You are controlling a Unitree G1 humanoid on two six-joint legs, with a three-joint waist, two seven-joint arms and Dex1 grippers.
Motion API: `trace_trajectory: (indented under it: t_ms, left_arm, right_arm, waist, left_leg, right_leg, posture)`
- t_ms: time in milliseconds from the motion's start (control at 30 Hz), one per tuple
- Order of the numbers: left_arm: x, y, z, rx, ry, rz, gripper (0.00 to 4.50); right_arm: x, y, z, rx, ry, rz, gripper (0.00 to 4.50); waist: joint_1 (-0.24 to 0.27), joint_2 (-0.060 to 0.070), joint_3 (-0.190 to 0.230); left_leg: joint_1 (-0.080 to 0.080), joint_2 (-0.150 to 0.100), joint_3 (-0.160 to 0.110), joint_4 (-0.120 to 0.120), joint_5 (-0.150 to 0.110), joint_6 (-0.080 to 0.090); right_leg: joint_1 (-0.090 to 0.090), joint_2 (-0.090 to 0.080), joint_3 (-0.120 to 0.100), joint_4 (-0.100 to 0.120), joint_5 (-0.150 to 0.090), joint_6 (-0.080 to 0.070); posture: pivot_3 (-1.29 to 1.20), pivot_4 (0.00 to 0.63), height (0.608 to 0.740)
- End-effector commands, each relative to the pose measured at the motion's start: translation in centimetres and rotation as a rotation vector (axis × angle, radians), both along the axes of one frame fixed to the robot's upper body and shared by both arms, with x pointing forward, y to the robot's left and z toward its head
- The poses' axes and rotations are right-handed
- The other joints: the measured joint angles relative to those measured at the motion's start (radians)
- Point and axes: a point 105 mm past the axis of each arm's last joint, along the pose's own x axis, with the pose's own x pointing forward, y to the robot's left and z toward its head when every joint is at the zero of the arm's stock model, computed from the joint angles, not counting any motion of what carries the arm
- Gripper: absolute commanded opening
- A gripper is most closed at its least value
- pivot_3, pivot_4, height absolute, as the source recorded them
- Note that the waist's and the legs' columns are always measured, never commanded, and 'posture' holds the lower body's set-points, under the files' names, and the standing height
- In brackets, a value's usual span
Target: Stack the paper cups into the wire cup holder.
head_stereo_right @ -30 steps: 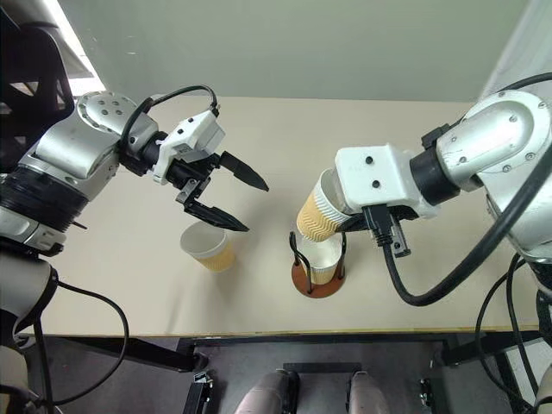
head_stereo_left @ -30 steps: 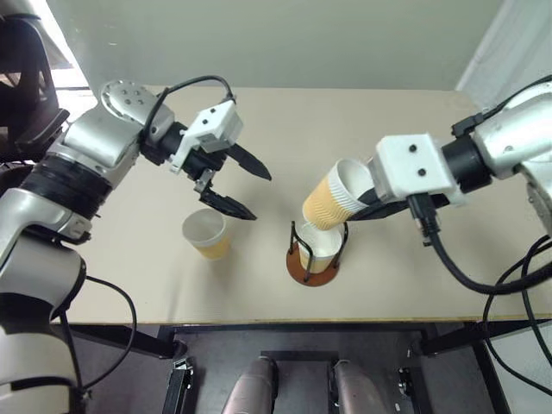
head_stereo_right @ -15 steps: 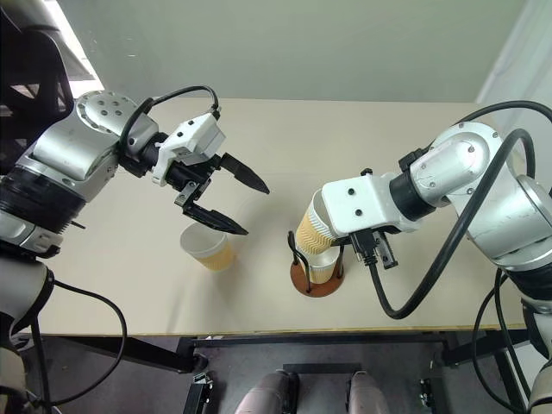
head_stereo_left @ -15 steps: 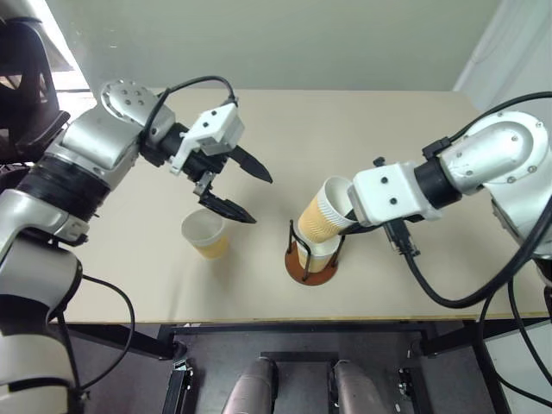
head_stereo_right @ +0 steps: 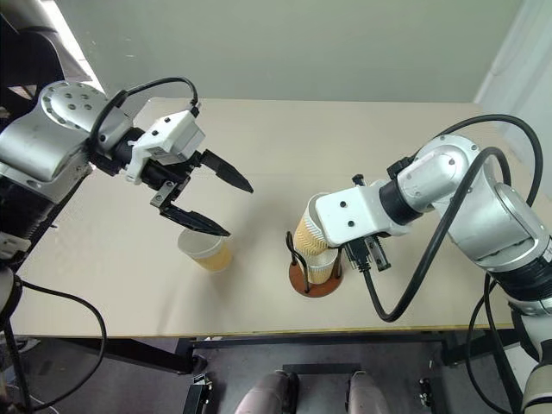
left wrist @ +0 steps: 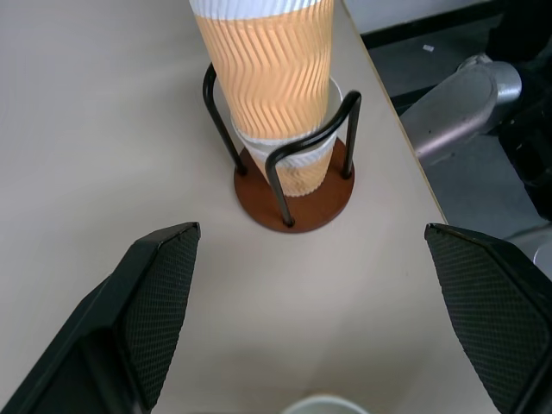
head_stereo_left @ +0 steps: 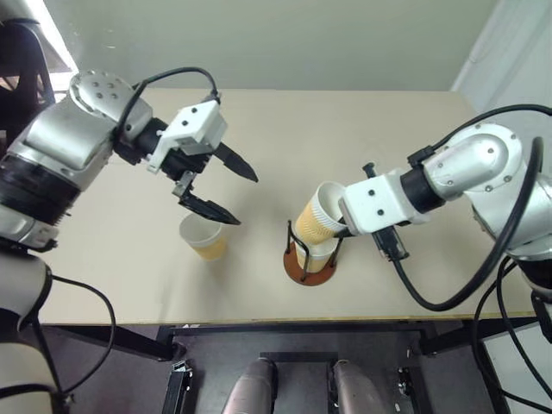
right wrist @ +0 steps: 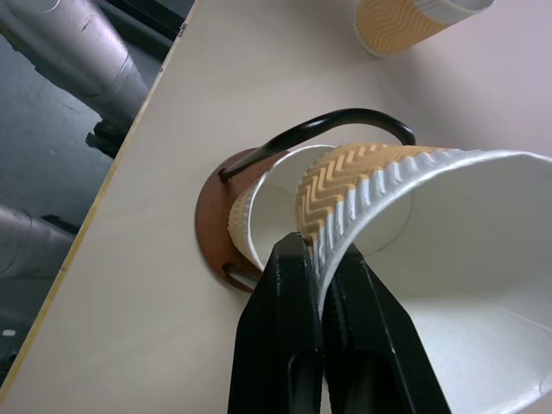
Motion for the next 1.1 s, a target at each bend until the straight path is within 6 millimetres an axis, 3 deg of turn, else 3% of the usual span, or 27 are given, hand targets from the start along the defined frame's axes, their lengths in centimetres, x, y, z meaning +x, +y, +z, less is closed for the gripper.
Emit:
trace_trajectory:
  t_ms: [33, 733, 833, 1033, 1067, 1100]
  left_arm:
    - [-0.6, 0.3, 1.5, -0.027, -0.02, -0.01, 4.5]
    - [-0.5, 0.5, 2.2, -0.045, -0.045, 0.009, 4.5]
    - [-0.5, 0.5, 2.2, -0.045, -0.045, 0.008, 4.5]
    - [-0.5, 0.6, 2.0, -0.044, -0.042, 0.008, 4.5]
    - [-0.5, 0.6, 1.9, -0.044, -0.041, 0.008, 4.5]
    - [-0.5, 0.6, 1.9, -0.044, -0.04, 0.008, 4.5]
  right_arm:
    - [0.1, 0.1, 0.3, -0.009, -0.031, 0.018, 0.07]
    - [-0.2, -0.9, -0.4, -0.098, -0.043, 0.059, 0.07]
    - [-0.4, -0.5, -0.2, -0.079, -0.034, 0.071, 0.93]
    - [-0.9, 0.2, 0.6, -0.035, -0.005, 0.084, 3.11]
    - [-0.9, 0.2, 0.8, -0.028, -0.005, 0.083, 3.4]
    - [-0.9, 0.3, 0.9, -0.023, -0.006, 0.083, 3.4]
  waist:
    - [0.0, 0.0, 0.0]
    - [-0.001, 0.0, 0.0]
    - [-0.001, 0.0, 0.0]
    - [-0.002, 0.0, 0.0]
    - [-0.002, 0.0, 0.0]
    - [-0.002, 0.0, 0.0]
  left_leg:
    - [0.0, 0.0, 0.0, 0.0, 0.0, 0.0]
    - [0.0, 0.0, 0.0, -0.002, 0.0, -0.001]
    - [0.0, 0.0, 0.0, -0.002, 0.0, -0.001]
    - [0.0, 0.001, 0.0, -0.002, 0.0, -0.002]
    - [0.0, 0.0, 0.0, -0.002, 0.0, -0.002]
    - [0.0, 0.0, 0.0, -0.002, 0.0, -0.002]
  right_leg:
    - [0.0, 0.001, -0.001, 0.0, 0.0, 0.0]
    - [0.0, 0.001, -0.001, 0.0, -0.002, -0.003]
    - [0.0, 0.001, -0.001, 0.0, -0.002, -0.003]
    - [0.0, 0.001, -0.001, 0.0, -0.002, -0.003]
    - [0.0, 0.001, -0.001, 0.0, -0.002, -0.003]
    - [0.0, 0.001, -0.001, 0.0, -0.002, -0.003]
  posture:
    - [0.0, 0.15, 0.74]
    - [0.0, 0.15, 0.74]
    - [0.0, 0.15, 0.74]
    - [0.0, 0.15, 0.74]
    - [0.0, 0.15, 0.74]
    - [0.0, 0.15, 0.74]
